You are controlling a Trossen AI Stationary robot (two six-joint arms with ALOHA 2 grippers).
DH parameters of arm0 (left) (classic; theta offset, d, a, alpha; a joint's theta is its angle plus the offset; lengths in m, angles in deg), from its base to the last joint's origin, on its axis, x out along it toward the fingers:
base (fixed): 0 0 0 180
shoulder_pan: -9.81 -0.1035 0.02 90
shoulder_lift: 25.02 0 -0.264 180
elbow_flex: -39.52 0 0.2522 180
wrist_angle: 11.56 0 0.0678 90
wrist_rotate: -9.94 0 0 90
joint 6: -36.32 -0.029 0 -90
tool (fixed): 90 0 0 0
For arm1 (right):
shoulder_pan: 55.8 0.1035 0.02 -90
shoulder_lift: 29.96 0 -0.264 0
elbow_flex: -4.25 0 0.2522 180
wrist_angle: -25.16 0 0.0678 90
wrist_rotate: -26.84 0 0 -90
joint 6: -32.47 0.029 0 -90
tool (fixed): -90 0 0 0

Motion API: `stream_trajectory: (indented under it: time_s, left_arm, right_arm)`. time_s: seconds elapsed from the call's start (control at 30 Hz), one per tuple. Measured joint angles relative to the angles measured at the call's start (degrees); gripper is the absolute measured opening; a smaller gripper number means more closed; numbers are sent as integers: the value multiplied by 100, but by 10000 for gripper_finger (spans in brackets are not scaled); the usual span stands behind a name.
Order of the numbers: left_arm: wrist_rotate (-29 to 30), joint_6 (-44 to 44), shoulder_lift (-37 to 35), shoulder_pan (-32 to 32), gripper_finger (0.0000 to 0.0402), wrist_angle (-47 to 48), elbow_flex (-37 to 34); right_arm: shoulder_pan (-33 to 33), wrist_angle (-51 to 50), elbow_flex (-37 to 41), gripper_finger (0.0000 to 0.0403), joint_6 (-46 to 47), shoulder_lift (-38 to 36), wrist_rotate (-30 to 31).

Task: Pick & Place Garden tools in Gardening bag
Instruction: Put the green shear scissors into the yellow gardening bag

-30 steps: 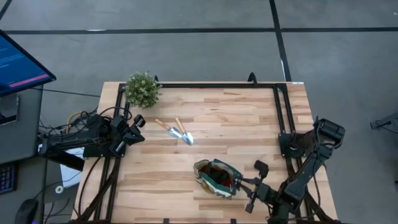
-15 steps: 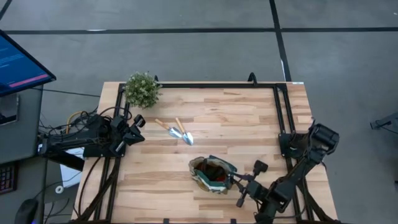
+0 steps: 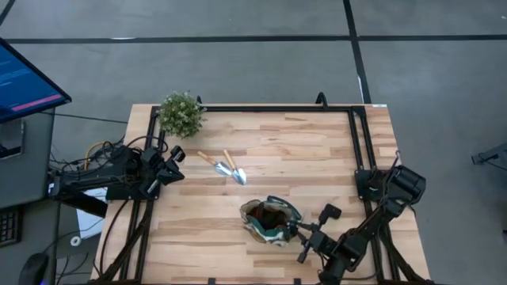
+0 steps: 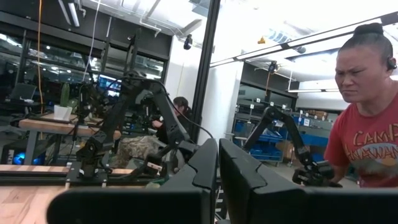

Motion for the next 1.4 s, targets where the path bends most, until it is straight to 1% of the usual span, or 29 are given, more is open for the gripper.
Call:
stream_trajectory:
  time_s: [0.17, 0.2, 0.5, 0.57, 0.67, 0.73, 0.87, 0.97, 1.07, 1.2, 1.27, 1.4]
  left_arm:
    - [0, 0, -1, 0, 17, 1, -2]
    - [-2, 0, 0, 0, 17, 1, -2]
    - [0, 0, 0, 0, 17, 0, -2]
    - [0, 0, -1, 0, 17, 0, -2]
    - [-1, 0, 0, 0, 17, -1, -2]
    - [-2, 0, 0, 0, 17, 0, -2]
    - [-2, 0, 0, 0, 17, -1, -2]
    - [-1, 0, -1, 0, 17, 2, -2]
    - [0, 0, -1, -1, 17, 1, -2]
    - [0, 0, 0, 0, 17, 2, -2]
    - [-2, 0, 0, 0, 17, 1, -2]
    - [0, 0, 0, 0, 17, -1, -2]
  right_arm:
    - [37, 58, 2, 47, -28, 66, 6]
    - [39, 35, 2, 54, -28, 54, 2]
    - [110, 35, 4, 166, -44, 8, -6]
    - [154, 19, 4, 192, -61, -63, -144]
    - [241, 13, 9, 228, -408, -266, -412]
    - [291, 12, 9, 246, -626, -470, -541]
    - [358, 45, 9, 254, -913, -1073, -592]
    - [261, 217, 8, 253, -1217, -1543, -721]
    - [1, 554, 2, 254, -1823, -1827, -1373]
    - [-467, 1173, 2, 255, -2652, -1900, -2393]
    - [-651, 1323, 2, 255, -2822, -1900, -2568]
    - [-858, 1347, 2, 255, -2841, -1900, -2641]
